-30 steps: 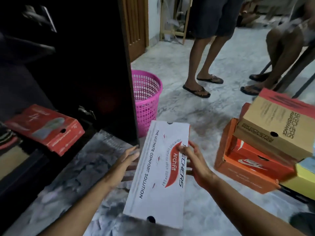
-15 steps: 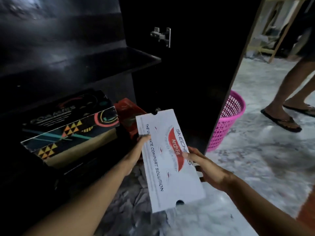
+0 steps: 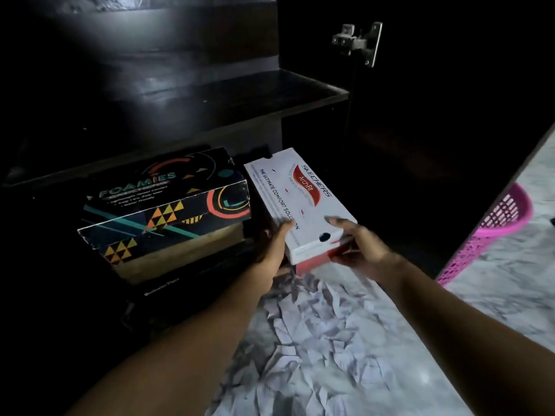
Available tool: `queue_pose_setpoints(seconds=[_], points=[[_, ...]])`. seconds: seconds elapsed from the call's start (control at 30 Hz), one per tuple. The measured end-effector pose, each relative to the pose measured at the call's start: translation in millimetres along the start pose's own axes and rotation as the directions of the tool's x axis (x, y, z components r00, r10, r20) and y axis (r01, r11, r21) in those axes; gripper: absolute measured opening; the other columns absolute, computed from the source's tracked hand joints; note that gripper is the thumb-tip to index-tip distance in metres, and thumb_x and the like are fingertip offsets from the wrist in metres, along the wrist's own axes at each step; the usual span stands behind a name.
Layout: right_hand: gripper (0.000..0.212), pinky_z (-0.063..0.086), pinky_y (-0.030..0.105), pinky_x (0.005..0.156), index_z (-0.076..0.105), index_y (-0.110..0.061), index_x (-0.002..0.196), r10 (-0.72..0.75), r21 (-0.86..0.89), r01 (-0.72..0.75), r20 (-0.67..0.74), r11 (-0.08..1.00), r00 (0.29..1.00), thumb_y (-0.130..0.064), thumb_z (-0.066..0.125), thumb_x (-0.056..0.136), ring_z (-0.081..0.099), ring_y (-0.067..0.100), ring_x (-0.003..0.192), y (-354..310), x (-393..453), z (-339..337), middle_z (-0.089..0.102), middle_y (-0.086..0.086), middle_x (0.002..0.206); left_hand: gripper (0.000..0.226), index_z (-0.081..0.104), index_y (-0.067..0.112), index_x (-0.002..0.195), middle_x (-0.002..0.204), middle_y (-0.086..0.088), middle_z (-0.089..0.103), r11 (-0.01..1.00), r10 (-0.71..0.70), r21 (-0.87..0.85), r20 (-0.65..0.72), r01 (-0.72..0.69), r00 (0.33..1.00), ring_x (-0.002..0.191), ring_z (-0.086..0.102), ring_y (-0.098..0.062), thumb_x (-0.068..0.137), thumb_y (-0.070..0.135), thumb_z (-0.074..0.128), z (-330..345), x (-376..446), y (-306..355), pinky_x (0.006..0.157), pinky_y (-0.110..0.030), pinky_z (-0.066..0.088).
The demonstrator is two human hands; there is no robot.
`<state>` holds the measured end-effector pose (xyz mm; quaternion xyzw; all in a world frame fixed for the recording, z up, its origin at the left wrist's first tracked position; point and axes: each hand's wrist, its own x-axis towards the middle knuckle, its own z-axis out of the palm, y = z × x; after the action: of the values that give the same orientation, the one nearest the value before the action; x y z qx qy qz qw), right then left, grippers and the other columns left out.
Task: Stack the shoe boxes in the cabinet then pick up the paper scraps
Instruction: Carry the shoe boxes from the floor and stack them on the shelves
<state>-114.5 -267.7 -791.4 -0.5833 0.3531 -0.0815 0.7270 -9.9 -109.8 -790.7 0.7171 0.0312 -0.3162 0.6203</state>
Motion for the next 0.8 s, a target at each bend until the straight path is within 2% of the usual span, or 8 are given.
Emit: queue_pose_setpoints(seconds=[0.13,0.27,0.33,0.43,0.53,0.6,0.67,0.8], points=[[0.055,0.061,0.032,0.066,0.071,-0.007,0.095,0.035,-0.016,-0.036,-0.052,0.999,0.998,-0.056,0.085,0.074,0.068,0.028,0.086,-4,54,29,0.069,0.011,0.094,0.065,0.052,0.016,0.137,0.133,-0.002,0.059,0.999,0.006,0.044,-0.074,-0.003,0.997,0.11,0.059,-0.023,0.091,0.061,0.06,-6,17,4,0.075,-0.035,0.056],[0.052,0.057,0.026,0.05,0.07,-0.008,0.084,-0.04,0.004,0.041,-0.11,0.999,0.993,-0.057,0.085,0.075,0.07,0.022,0.069,-4,85,57,0.074,0.008,0.079,0.088,0.053,0.019,0.14,0.14,-0.012,0.06,0.997,0.053,0.062,-0.183,-0.043,0.982,0.119,0.063,-0.037,0.074,0.077,0.057,-10,41,10,0.102,-0.05,0.053],[0.063,0.062,0.03,0.064,0.073,-0.011,0.08,-0.039,0.006,0.04,-0.161,0.999,0.986,-0.07,0.086,0.063,0.073,0.019,0.067,-4,99,68,0.078,0.004,0.074,0.075,0.057,0.017,0.133,0.127,-0.011,0.067,0.998,0.042,0.052,-0.234,-0.031,0.971,0.108,0.069,-0.037,0.083,0.073,0.056,-11,50,13,0.096,-0.05,0.057],[0.106,0.061,0.044,0.095,0.079,-0.018,0.104,-0.092,-0.08,0.078,-0.188,0.994,0.978,-0.098,0.074,0.033,0.076,0.026,0.105,6,146,69,0.08,0.007,0.11,0.066,0.06,0.017,0.121,0.107,-0.008,0.071,0.997,-0.037,-0.073,-0.244,0.02,0.969,0.09,0.075,-0.031,0.087,0.072,0.052,-10,49,25,0.082,-0.041,0.062],[0.087,0.055,0.043,0.106,0.072,-0.015,0.124,-0.116,-0.058,0.112,-0.082,0.992,0.99,-0.082,0.075,0.068,0.069,0.026,0.12,12,173,69,0.074,0.005,0.127,0.042,0.062,0.015,0.113,0.095,-0.006,0.068,0.962,-0.01,-0.27,-0.205,-0.047,0.979,0.093,0.067,-0.024,0.096,0.053,0.054,-2,50,27,0.079,-0.031,0.055],[0.082,0.053,0.042,0.107,0.069,-0.015,0.12,-0.117,-0.073,0.11,-0.09,0.991,0.989,-0.079,0.076,0.069,0.069,0.024,0.115,0,144,72,0.073,0.003,0.12,0.031,0.06,0.019,0.111,0.106,-0.006,0.07,0.949,0.007,-0.307,-0.214,-0.074,0.977,0.101,0.064,-0.021,0.096,0.046,0.055,2,50,26,0.085,-0.033,0.054],[0.049,0.058,0.043,0.096,0.068,-0.012,0.106,-0.133,-0.082,0.126,-0.095,0.989,0.987,-0.058,0.072,0.088,0.068,0.023,0.095,-3,115,67,0.069,0.003,0.098,0.03,0.059,0.015,0.118,0.106,-0.005,0.066,0.953,-0.007,-0.299,-0.192,-0.052,0.981,0.107,0.062,-0.022,0.101,0.039,0.051,7,40,23,0.092,-0.035,0.051],[0.016,0.057,0.027,0.065,0.071,-0.011,0.103,-0.097,-0.086,0.094,-0.03,0.992,0.995,-0.011,0.055,0.104,0.063,0.019,0.072,3,54,45,0.064,0.007,0.091,0.041,0.054,0.008,0.138,0.106,-0.013,0.064,1.0,0.017,-0.012,-0.169,-0.019,0.985,0.083,0.065,-0.024,0.104,0.031,0.047,15,18,5,0.06,-0.026,0.045]])
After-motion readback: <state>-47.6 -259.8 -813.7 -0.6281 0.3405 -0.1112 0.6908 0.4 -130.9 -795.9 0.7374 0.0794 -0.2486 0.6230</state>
